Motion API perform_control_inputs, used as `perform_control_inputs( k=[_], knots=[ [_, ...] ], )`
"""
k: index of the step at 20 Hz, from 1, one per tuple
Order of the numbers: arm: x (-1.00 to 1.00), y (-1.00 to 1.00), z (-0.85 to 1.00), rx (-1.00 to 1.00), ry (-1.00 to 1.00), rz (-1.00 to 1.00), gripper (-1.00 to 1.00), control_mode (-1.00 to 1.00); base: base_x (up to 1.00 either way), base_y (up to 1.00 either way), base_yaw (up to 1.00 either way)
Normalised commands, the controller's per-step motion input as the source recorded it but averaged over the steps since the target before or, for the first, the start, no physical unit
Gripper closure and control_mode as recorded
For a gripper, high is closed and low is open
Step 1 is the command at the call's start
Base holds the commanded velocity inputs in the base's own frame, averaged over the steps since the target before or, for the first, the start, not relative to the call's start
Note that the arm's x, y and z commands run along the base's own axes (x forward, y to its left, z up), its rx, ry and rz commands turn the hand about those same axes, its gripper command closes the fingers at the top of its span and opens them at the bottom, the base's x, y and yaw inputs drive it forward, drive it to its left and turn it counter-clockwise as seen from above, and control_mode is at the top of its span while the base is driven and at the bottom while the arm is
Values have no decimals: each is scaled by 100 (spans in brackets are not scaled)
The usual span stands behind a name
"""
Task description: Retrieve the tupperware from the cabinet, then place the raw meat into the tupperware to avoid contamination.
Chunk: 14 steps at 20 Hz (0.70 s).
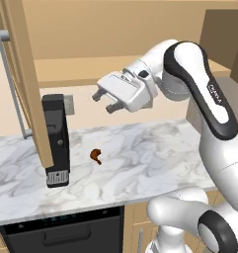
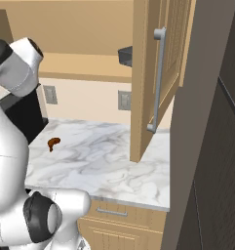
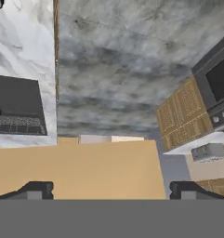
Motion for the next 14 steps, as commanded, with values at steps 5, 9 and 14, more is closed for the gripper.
perform_control_inputs(
  k=[5,9,14],
  knots=[
    [0,-45,-30,-23,-11,-27,-100,-100,0,0,0],
    [6,-52,-52,-29,-13,-16,-100,-100,0,0,0],
    [1,-47,-21,-32,-10,-20,-100,-100,0,0,0]
  ],
)
